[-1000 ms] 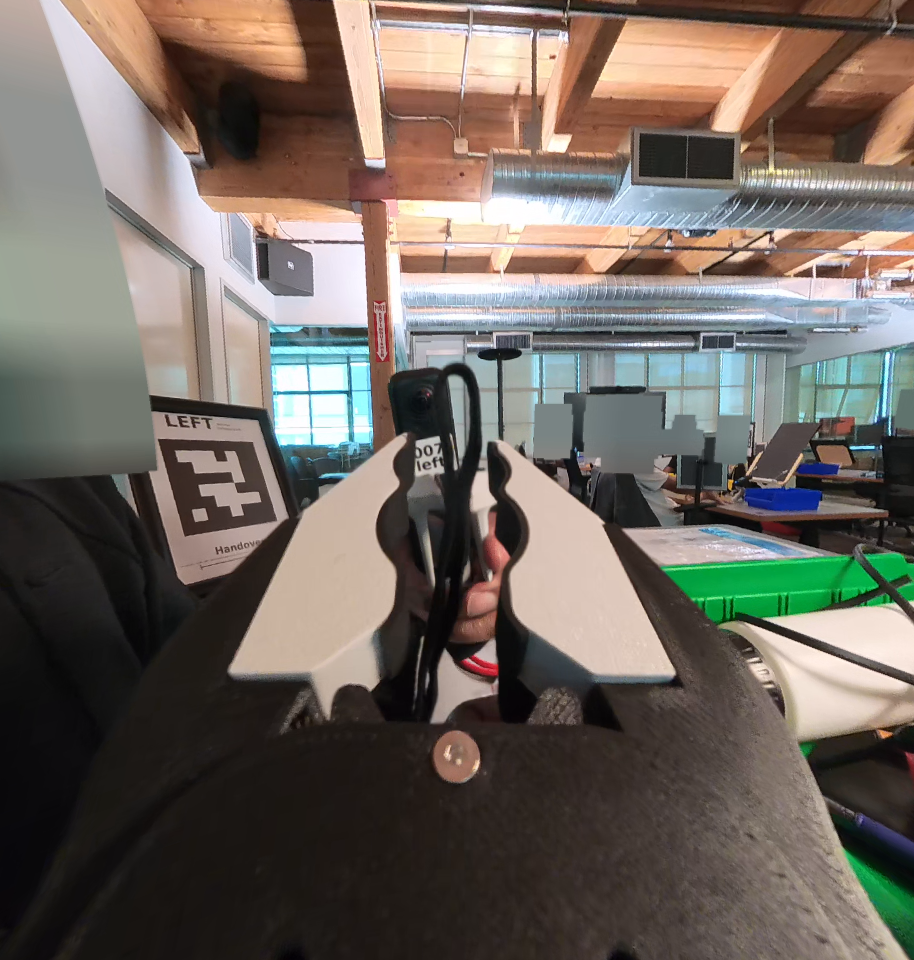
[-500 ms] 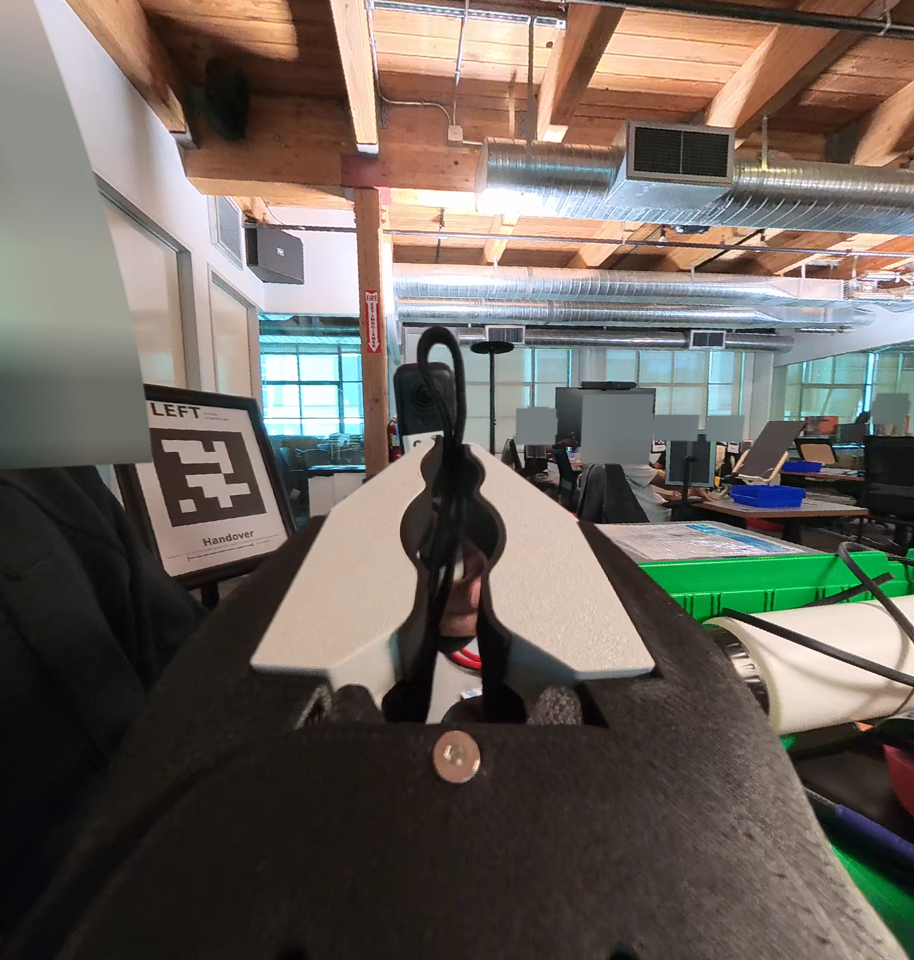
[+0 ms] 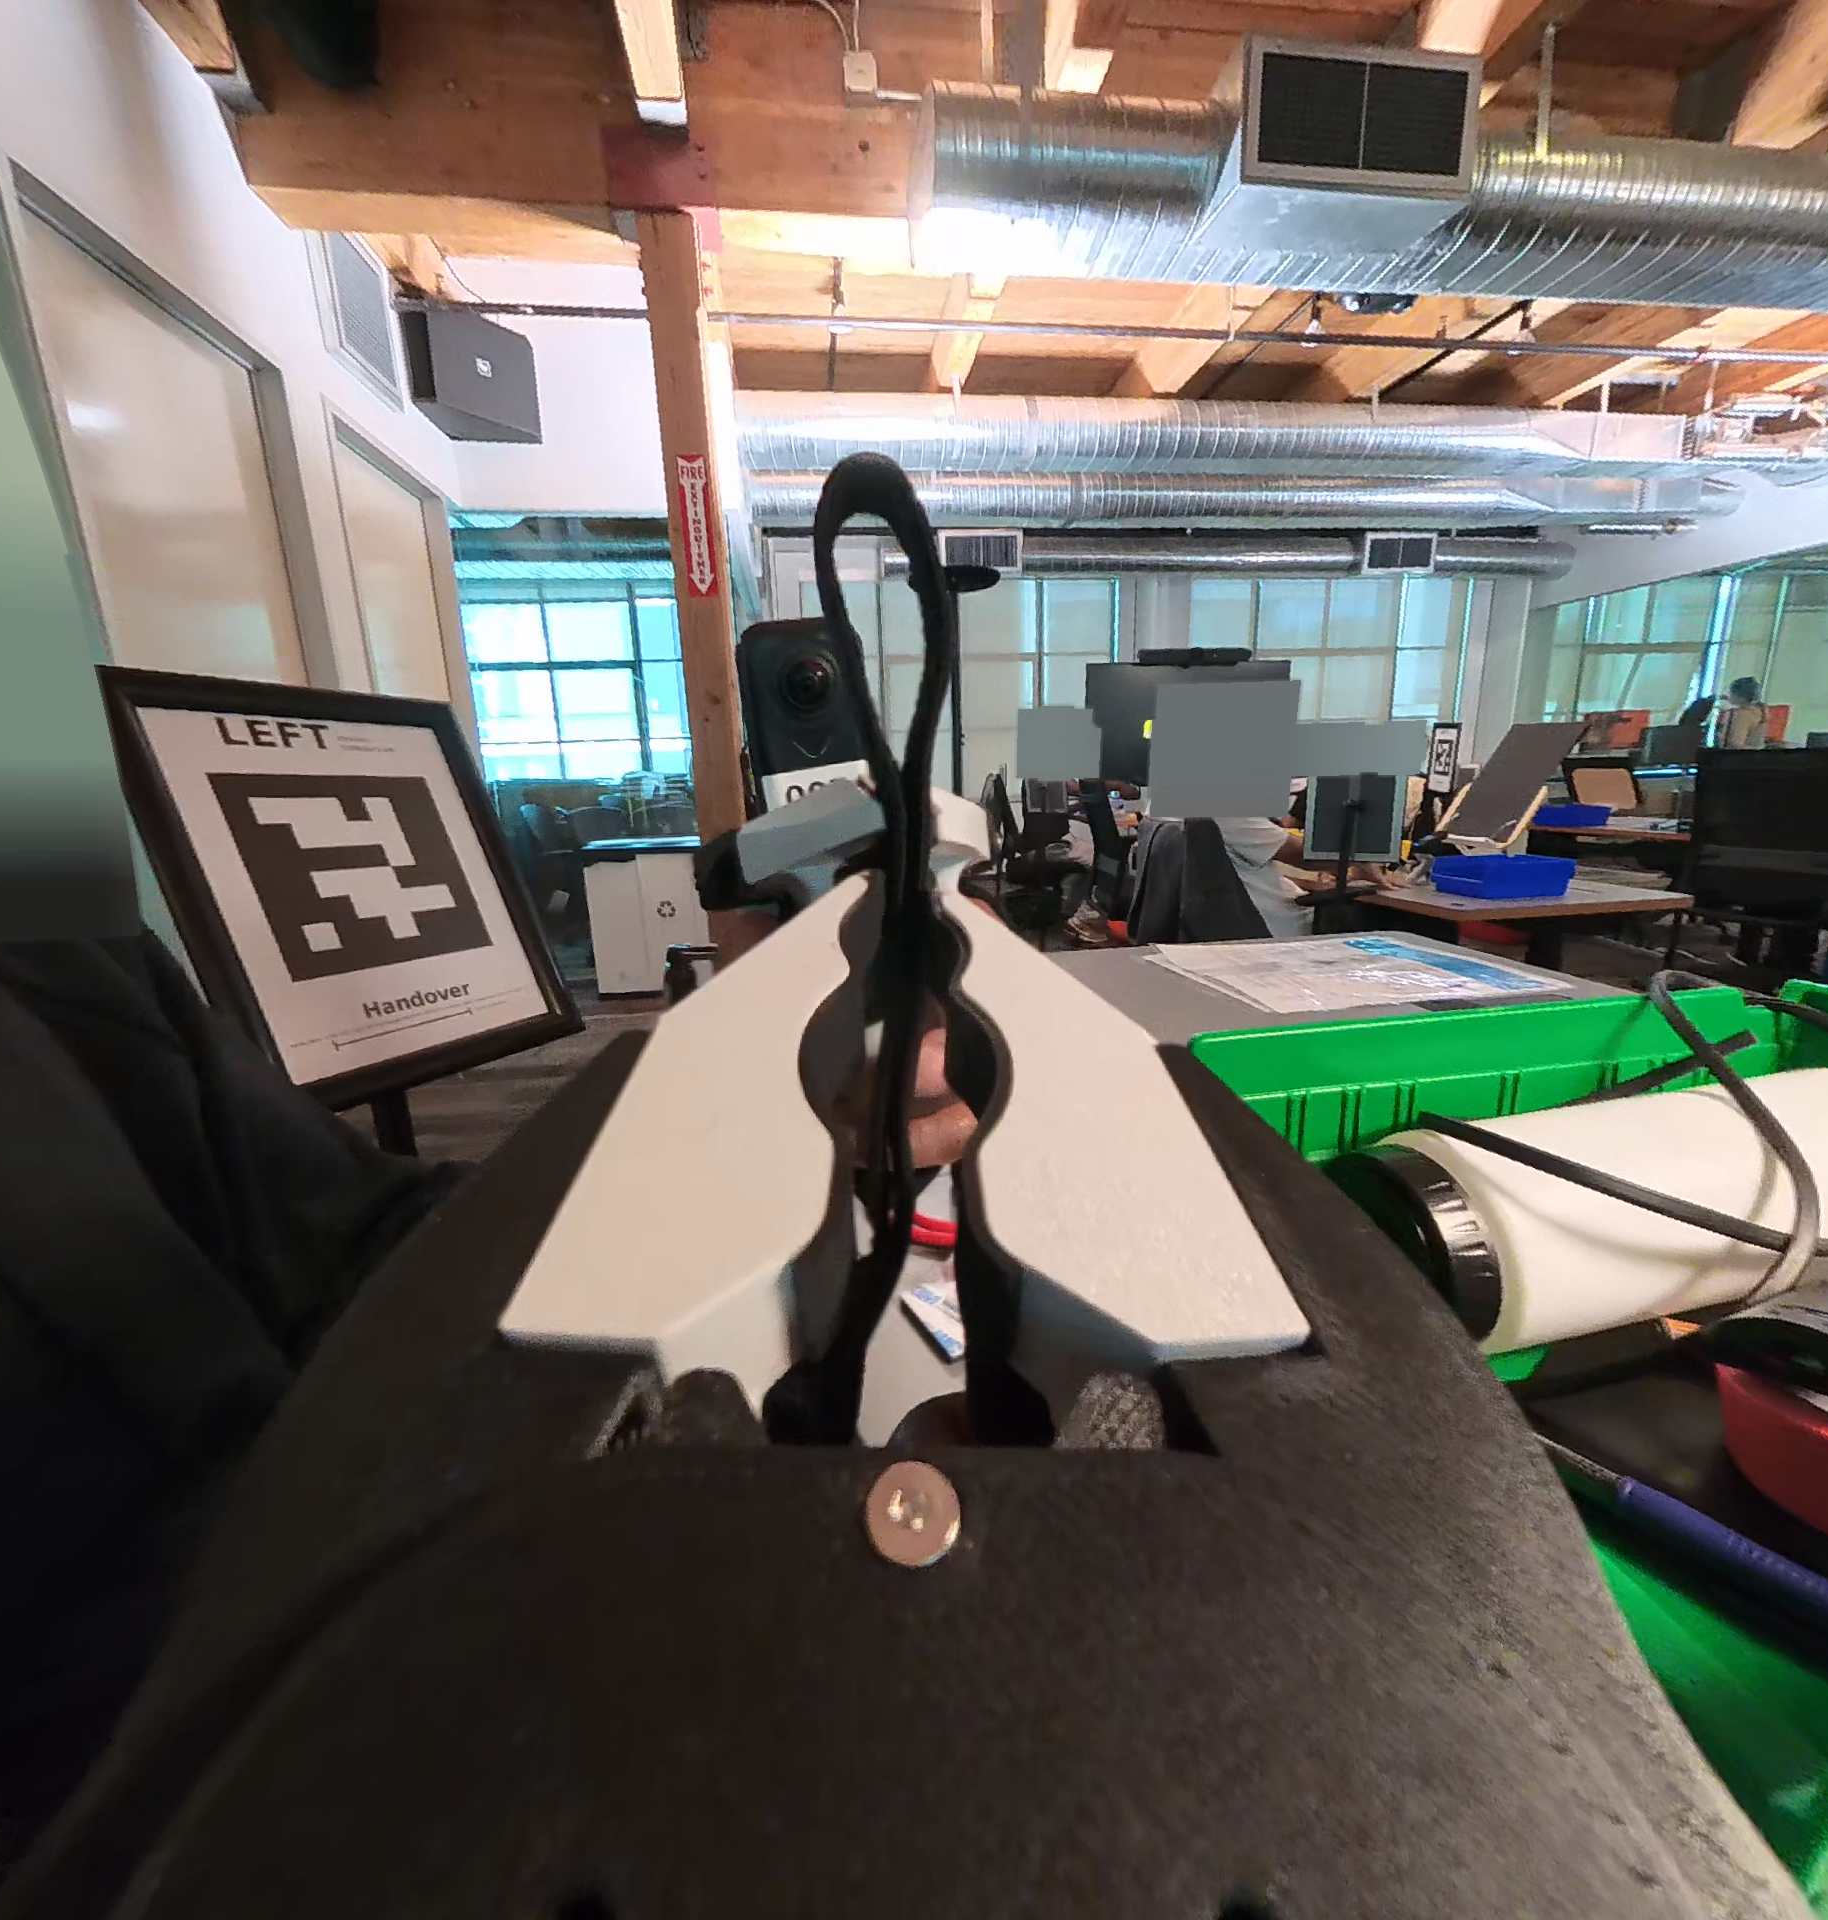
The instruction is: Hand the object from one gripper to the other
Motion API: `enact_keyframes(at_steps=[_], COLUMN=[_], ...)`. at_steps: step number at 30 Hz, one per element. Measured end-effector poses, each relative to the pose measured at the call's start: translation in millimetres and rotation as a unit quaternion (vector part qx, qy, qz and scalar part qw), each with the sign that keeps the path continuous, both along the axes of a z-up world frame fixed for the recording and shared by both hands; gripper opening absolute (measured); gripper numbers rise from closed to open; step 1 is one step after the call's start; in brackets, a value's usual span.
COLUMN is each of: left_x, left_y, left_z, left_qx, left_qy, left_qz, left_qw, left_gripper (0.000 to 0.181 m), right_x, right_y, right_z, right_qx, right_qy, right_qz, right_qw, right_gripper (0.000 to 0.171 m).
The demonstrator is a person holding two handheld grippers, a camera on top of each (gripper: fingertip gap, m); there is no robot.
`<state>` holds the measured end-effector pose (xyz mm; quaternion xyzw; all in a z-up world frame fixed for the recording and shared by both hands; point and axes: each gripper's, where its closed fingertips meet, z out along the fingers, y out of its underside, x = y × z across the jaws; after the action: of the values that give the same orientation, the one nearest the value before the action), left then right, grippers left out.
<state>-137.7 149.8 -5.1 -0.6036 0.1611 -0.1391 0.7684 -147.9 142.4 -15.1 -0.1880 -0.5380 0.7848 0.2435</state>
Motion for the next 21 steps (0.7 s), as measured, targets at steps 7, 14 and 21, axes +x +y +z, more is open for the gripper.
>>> enact_keyframes(at_steps=[7, 14, 21], left_x=[0.3, 4.9, 1.1], left_y=[4.9, 6.5, 8.4], left_z=[-7.7, -11.3, -11.1], left_qx=[-0.029, -0.025, -0.025], left_qy=[-0.012, 0.023, 0.023], left_qz=[-0.005, 0.002, 0.014], left_qw=[1.000, 0.999, 0.999], left_gripper=[0.026, 0.006, 0.006], right_x=[2.1, 6.9, 3.0], right_y=[6.3, 3.7, 8.0], right_z=[7.0, 8.9, 8.6], right_qx=[-0.021, -0.038, -0.034], right_qy=[0.011, 0.005, 0.006], right_qz=[-0.004, 0.027, 0.005], right_qw=[1.000, 0.999, 0.999], right_gripper=[0.007, 0.022, 0.023])
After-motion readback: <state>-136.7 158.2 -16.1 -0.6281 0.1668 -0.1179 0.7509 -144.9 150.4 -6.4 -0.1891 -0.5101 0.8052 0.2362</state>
